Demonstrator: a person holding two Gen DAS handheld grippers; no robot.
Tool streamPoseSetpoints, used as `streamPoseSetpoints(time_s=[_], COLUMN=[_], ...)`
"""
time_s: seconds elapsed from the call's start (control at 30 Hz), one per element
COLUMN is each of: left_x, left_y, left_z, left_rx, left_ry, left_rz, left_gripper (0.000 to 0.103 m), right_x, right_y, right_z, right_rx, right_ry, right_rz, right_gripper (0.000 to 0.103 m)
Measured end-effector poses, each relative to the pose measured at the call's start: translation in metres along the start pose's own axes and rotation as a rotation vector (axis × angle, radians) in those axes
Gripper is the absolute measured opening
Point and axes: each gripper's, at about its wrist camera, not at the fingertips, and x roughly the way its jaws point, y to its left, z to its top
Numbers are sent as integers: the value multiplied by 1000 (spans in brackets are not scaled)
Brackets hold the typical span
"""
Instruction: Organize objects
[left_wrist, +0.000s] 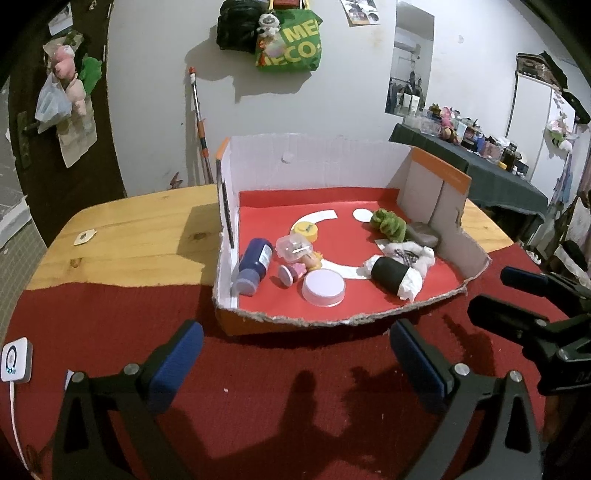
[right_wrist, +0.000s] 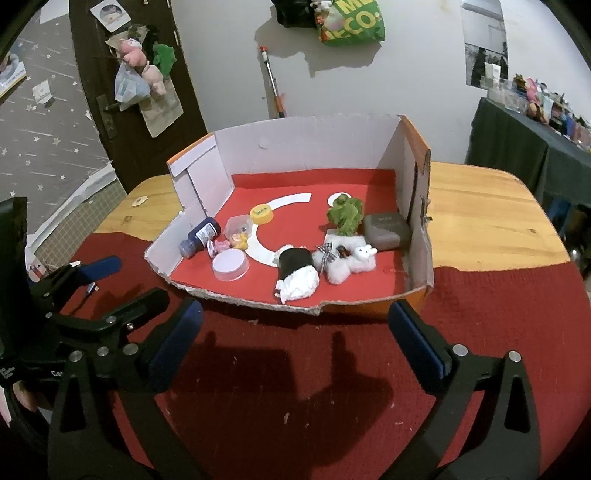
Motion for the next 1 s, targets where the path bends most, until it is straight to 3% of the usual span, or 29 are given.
streamPoseSetpoints(time_s=[1.0], left_x=[19], left_y=[3], left_z=[-35], left_rx=[-40], left_ry=[94], left_rz=[19], left_gripper=[103], right_x=[20], right_y=[-4], right_z=[-38], right_rx=[39], right_ry=[71], right_rz=[-28], right_gripper=[103])
